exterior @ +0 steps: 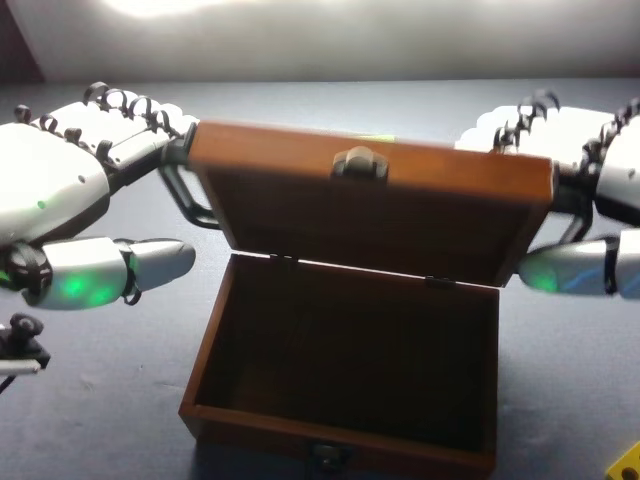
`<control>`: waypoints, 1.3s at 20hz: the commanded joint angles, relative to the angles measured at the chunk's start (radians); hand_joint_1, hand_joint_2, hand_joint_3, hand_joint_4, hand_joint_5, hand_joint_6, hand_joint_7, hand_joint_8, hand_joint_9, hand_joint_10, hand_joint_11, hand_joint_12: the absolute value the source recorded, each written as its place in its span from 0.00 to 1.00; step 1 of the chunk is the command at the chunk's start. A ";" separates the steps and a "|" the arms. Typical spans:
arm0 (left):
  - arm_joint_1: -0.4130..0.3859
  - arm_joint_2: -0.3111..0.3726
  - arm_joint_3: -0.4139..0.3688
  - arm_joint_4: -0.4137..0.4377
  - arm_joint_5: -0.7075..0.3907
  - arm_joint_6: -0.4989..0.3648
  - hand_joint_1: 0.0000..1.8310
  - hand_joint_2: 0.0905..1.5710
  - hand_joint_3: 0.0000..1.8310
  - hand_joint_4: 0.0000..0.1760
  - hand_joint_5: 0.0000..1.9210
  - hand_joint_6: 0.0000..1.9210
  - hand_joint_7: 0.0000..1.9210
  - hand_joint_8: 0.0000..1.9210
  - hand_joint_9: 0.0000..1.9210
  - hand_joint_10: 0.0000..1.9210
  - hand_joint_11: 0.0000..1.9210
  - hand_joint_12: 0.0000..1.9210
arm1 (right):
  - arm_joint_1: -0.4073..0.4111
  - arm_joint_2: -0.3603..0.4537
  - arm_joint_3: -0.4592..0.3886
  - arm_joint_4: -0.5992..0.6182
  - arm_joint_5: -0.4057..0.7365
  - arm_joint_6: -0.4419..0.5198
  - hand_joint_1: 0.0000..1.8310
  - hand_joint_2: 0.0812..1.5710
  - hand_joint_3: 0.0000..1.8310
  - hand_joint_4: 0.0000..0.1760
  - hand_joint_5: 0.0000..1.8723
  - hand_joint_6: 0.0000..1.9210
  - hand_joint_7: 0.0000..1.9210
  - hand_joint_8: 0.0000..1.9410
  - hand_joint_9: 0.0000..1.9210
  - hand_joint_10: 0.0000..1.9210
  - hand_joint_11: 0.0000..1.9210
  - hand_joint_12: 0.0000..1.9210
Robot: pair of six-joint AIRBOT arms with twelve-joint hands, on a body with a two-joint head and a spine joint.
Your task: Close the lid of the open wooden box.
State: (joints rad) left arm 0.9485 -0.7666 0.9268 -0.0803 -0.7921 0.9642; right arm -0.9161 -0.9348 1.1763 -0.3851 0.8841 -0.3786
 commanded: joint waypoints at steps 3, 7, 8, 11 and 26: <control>0.028 0.011 -0.023 0.010 -0.176 -0.026 0.00 0.85 0.00 0.00 0.02 0.00 0.02 0.01 0.03 0.01 0.03 0.02 | -0.029 0.017 -0.031 0.059 0.175 0.009 0.00 0.82 0.00 0.00 0.05 0.01 0.04 0.00 0.01 0.00 0.03 0.01; 0.098 0.034 -0.052 -0.012 -0.226 -0.044 0.00 0.83 0.00 0.00 0.01 0.00 0.02 0.01 0.02 0.00 0.02 0.01 | -0.081 0.041 -0.076 0.059 0.219 0.017 0.07 0.82 0.00 0.00 0.04 0.00 0.04 0.00 0.02 0.00 0.04 0.01; 0.112 0.037 -0.057 -0.019 -0.232 -0.044 0.00 0.84 0.00 0.00 0.01 0.00 0.02 0.00 0.02 0.00 0.02 0.01 | -0.088 0.042 -0.080 0.059 0.222 0.021 0.08 0.81 0.00 0.00 0.04 0.00 0.03 0.00 0.02 0.00 0.04 0.01; 0.172 0.055 -0.081 -0.049 -0.262 -0.044 0.00 0.85 0.00 0.00 0.01 0.00 0.01 0.00 0.01 0.00 0.02 0.01 | -0.098 0.041 -0.083 0.061 0.222 0.028 0.12 0.81 0.00 0.00 0.03 0.00 0.02 0.00 0.01 0.00 0.03 0.01; 0.317 0.057 -0.111 -0.138 -0.348 -0.050 0.00 0.86 0.00 0.00 0.02 0.00 0.01 0.00 0.01 0.00 0.02 0.02 | -0.170 0.039 -0.085 0.100 0.221 0.041 0.21 0.69 0.00 0.52 0.00 0.00 0.00 0.00 0.00 0.00 0.01 0.00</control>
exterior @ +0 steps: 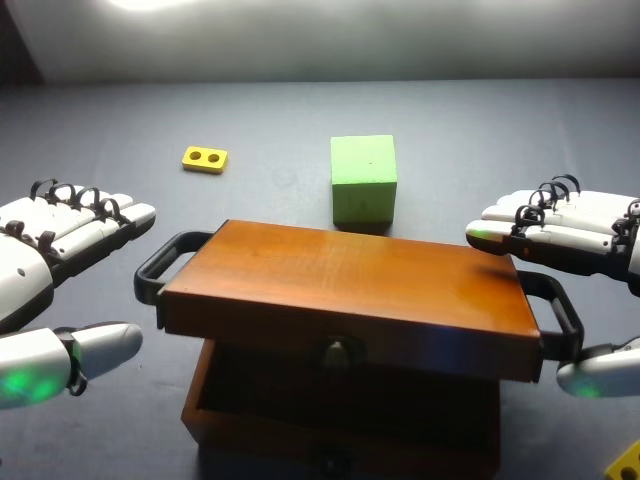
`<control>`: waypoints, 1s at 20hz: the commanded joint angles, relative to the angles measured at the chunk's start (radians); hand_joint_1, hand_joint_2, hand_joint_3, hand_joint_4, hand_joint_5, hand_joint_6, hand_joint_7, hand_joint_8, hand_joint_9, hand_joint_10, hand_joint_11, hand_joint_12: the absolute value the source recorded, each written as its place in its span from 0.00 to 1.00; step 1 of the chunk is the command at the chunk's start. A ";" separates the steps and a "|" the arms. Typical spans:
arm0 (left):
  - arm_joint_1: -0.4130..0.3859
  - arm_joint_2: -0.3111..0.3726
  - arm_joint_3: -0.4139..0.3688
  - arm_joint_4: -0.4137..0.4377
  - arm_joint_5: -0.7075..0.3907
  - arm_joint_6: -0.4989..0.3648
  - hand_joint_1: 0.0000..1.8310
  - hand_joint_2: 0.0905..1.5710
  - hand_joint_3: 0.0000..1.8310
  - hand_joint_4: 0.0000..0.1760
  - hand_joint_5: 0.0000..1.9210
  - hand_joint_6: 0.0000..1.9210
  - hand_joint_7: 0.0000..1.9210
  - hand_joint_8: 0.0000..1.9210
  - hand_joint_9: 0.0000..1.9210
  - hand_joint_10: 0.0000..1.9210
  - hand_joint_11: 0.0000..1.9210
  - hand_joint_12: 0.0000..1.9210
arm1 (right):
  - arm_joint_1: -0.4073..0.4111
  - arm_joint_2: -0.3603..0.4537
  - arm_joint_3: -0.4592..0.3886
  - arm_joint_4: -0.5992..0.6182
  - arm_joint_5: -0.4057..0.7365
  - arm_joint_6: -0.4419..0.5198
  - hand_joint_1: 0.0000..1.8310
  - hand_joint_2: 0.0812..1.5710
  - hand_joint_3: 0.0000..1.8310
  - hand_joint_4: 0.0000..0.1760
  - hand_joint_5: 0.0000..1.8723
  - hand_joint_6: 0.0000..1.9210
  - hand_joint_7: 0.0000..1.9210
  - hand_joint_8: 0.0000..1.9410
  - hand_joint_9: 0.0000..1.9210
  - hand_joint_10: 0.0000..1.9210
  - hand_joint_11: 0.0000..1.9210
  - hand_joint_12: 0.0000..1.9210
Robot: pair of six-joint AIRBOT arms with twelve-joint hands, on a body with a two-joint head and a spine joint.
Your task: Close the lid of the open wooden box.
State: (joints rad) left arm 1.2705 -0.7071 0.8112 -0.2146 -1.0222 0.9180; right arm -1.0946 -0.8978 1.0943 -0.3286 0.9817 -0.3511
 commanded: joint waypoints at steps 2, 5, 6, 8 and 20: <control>-0.005 -0.006 0.007 -0.005 -0.118 -0.007 0.00 0.85 0.00 0.00 0.02 0.00 0.01 0.00 0.01 0.00 0.02 0.02 | 0.008 0.002 -0.003 0.044 0.123 0.013 0.24 0.66 0.00 0.61 0.00 0.00 0.00 0.00 0.00 0.00 0.01 0.00; -0.001 -0.014 0.010 -0.008 -0.118 -0.014 0.00 0.86 0.00 0.00 0.02 0.00 0.02 0.00 0.03 0.01 0.03 0.03 | -0.004 -0.002 -0.002 0.050 0.110 0.013 0.26 0.64 0.00 0.88 0.00 0.00 0.00 0.00 0.00 0.00 0.00 0.00; 0.000 -0.016 0.012 -0.008 -0.117 -0.017 0.00 0.87 0.00 0.00 0.02 0.00 0.01 0.00 0.02 0.00 0.03 0.03 | -0.017 -0.006 -0.001 0.056 0.104 0.013 0.27 0.64 0.00 0.98 0.00 0.00 0.00 0.00 0.00 0.00 0.00 0.00; 0.000 -0.017 0.013 -0.008 -0.114 -0.018 0.00 0.88 0.01 0.00 0.03 0.00 0.01 0.00 0.02 0.00 0.03 0.03 | -0.037 -0.007 0.001 0.071 0.101 0.013 0.32 0.64 0.00 1.00 0.00 0.00 0.00 0.00 0.00 0.00 0.00 0.00; -0.045 -0.021 0.038 -0.065 -0.323 -0.023 0.00 0.88 0.00 0.00 0.04 0.00 0.03 0.00 0.04 0.00 0.00 0.17 | -0.041 0.034 0.007 0.180 0.270 -0.020 0.31 0.65 0.00 0.70 0.00 0.00 0.00 0.00 0.00 0.00 0.00 0.00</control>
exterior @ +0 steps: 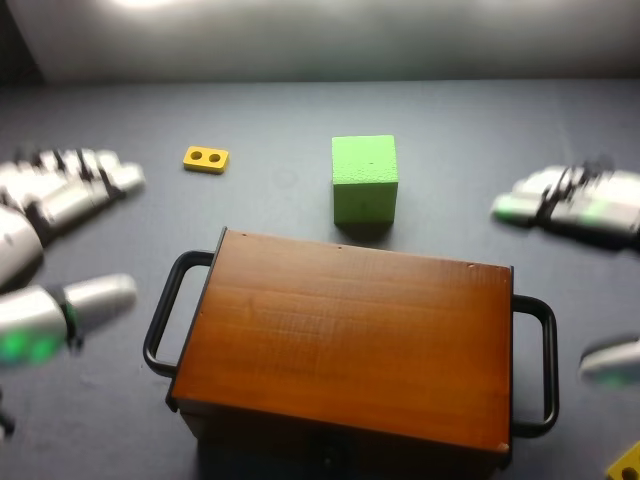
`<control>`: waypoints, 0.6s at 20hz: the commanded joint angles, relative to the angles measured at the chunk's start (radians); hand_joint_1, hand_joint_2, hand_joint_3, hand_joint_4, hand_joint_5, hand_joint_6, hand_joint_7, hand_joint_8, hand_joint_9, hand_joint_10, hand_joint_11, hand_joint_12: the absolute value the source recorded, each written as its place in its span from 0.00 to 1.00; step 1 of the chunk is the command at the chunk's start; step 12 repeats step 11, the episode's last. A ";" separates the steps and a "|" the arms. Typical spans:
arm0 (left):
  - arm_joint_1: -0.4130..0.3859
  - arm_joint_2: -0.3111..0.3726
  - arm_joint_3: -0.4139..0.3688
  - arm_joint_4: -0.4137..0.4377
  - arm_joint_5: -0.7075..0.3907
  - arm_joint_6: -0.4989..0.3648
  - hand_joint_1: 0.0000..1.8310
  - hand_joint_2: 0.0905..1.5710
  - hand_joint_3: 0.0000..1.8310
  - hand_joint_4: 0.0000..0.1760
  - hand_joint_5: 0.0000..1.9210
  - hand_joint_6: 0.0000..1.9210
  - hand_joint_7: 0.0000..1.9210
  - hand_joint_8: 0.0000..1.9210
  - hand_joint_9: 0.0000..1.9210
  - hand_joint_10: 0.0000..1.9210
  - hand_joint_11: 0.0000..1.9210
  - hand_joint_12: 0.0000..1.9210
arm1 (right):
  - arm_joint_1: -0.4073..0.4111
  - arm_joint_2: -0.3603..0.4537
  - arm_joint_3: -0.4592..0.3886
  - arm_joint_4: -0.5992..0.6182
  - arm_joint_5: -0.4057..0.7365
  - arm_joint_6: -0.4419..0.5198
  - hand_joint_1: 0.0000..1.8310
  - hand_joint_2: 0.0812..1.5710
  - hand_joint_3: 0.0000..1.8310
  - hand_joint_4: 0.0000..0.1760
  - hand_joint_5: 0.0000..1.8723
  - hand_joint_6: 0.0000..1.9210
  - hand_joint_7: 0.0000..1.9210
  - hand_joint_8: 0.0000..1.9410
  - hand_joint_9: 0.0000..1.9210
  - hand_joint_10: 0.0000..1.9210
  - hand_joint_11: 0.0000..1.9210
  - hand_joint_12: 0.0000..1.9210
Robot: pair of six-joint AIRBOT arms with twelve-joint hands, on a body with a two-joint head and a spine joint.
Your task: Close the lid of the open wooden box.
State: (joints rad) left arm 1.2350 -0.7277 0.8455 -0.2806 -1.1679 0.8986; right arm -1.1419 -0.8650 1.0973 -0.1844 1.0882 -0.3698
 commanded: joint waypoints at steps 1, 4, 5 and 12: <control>-0.017 -0.001 0.006 -0.001 -0.205 -0.003 0.00 0.88 0.00 0.00 0.04 0.00 0.03 0.00 0.04 0.00 0.00 0.17 | 0.007 0.006 0.004 0.055 0.196 -0.012 0.31 0.65 0.00 0.70 0.00 0.00 0.00 0.00 0.00 0.00 0.00 0.00; -0.037 -0.007 0.013 -0.002 -0.312 -0.009 0.00 0.90 0.00 0.00 0.02 0.01 0.01 0.00 0.01 0.00 0.00 0.03 | 0.020 0.006 0.003 0.121 0.310 -0.064 0.24 0.68 0.01 0.56 0.00 0.00 0.00 0.00 0.00 0.00 0.00 0.00; -0.044 -0.010 0.015 -0.002 -0.353 -0.017 0.06 0.93 0.00 0.00 0.02 0.00 0.04 0.00 0.05 0.01 0.01 0.17 | 0.031 0.002 0.001 0.143 0.354 -0.084 0.23 0.68 0.00 0.52 0.06 0.00 0.04 0.01 0.04 0.01 0.07 0.02; -0.051 -0.053 0.032 -0.017 -0.555 -0.103 0.10 0.88 0.00 0.00 0.04 0.00 0.13 0.00 0.16 0.00 0.02 0.47 | 0.041 -0.038 -0.016 0.264 0.650 -0.127 0.33 0.77 0.00 0.16 0.08 0.00 0.07 0.00 0.04 0.00 0.05 0.00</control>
